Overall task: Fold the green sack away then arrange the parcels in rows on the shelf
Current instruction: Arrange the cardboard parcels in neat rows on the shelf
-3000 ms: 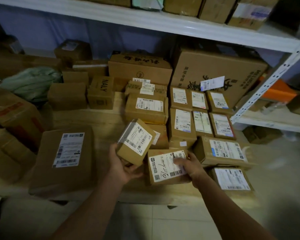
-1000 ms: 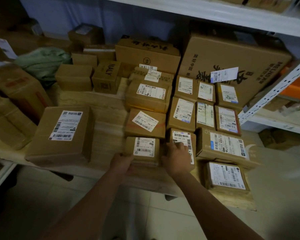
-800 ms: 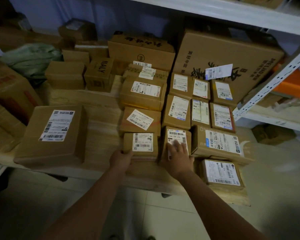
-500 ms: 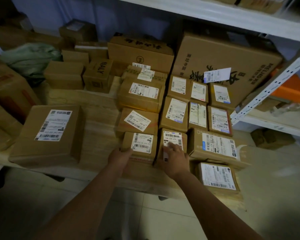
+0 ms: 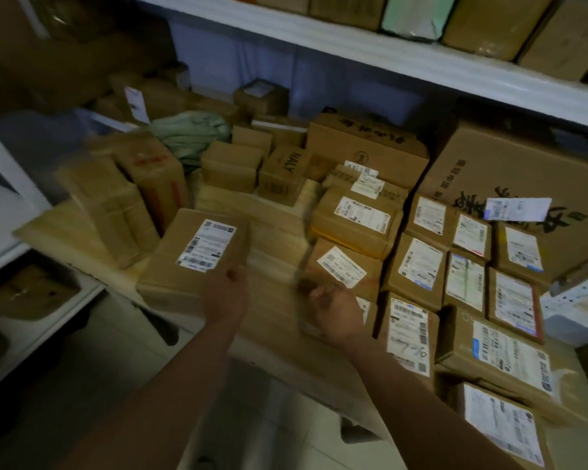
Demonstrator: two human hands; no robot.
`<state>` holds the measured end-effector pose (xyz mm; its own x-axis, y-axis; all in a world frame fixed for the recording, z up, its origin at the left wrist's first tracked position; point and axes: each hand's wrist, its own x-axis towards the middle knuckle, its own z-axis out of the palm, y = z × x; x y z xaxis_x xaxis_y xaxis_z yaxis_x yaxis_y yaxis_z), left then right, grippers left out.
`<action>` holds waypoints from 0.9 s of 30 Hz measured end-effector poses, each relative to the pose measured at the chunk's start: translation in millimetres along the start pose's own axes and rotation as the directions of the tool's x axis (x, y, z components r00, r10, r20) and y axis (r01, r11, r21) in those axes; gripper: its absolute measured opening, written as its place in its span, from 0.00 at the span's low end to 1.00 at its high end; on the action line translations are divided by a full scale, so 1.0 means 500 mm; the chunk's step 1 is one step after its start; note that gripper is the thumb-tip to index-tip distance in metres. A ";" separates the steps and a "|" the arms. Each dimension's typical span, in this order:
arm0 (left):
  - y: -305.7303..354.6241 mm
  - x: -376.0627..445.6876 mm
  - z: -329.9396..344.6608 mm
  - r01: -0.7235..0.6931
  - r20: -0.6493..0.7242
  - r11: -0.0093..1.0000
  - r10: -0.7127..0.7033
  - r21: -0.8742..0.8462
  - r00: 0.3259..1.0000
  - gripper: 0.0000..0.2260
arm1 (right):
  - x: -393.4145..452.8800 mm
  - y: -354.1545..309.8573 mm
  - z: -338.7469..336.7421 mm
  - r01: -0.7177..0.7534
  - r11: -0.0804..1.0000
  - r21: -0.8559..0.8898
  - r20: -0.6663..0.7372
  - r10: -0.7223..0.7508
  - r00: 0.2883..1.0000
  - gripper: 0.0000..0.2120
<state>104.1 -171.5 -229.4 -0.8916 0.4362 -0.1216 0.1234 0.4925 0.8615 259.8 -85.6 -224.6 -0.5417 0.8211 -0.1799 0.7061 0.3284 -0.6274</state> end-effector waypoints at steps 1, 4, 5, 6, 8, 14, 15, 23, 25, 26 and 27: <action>-0.008 0.027 -0.025 -0.032 -0.102 0.999 0.032 0.008 0.994 0.09 | 0.009 -0.027 0.013 0.000 0.999 0.052 0.027 -0.001 1.000 0.09; -0.031 0.099 -0.087 0.098 -0.254 0.956 -0.026 0.277 0.967 0.16 | 0.029 -0.095 0.048 -0.070 0.987 0.143 0.158 0.047 0.986 0.14; -0.040 0.125 -0.111 0.177 -0.256 0.926 -0.091 0.334 0.962 0.19 | 0.038 -0.121 0.064 -0.099 0.983 0.153 0.196 0.068 0.978 0.16; -0.048 0.150 -0.135 0.248 -0.237 0.905 -0.172 0.345 0.956 0.21 | 0.047 -0.145 0.082 -0.119 0.981 0.151 0.225 0.083 0.971 0.18; -0.072 0.195 -0.169 0.349 -0.130 0.894 -0.324 0.281 0.937 0.23 | 0.066 -0.188 0.120 -0.137 0.983 0.126 0.275 0.098 0.956 0.21; -0.097 0.231 -0.194 0.283 0.356 0.933 -0.349 0.224 0.867 0.23 | 0.096 -0.246 0.189 -0.224 0.958 0.180 0.337 0.154 0.929 0.24; -0.092 0.236 -0.190 0.266 0.370 0.935 -0.338 0.233 0.865 0.27 | 0.100 -0.246 0.189 -0.252 0.949 0.189 0.325 0.182 0.928 0.25; -0.069 0.277 -0.108 0.128 0.504 0.972 -0.212 0.196 0.838 0.19 | 0.150 -0.197 0.145 -0.413 0.897 0.159 0.112 0.399 0.910 0.27; -0.061 0.287 -0.084 0.104 0.508 0.977 -0.185 0.184 0.841 0.17 | 0.163 -0.187 0.134 -0.419 0.899 0.128 0.098 0.409 0.907 0.25; -0.057 0.293 -0.073 0.093 0.518 0.979 -0.177 0.184 0.837 0.16 | 0.171 -0.180 0.130 -0.418 0.902 0.113 0.093 0.409 0.908 0.24; -0.052 0.299 -0.063 0.087 0.527 0.978 -0.176 0.189 0.831 0.17 | 0.181 -0.175 0.127 -0.422 0.902 0.091 0.085 0.415 0.906 0.23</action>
<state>-46.1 -142.9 -254.6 -0.5334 0.6730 -0.5124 0.1251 0.6619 0.7391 120.1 -69.7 -233.9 -0.2362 0.8404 -0.4878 0.8239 -0.0929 -0.5591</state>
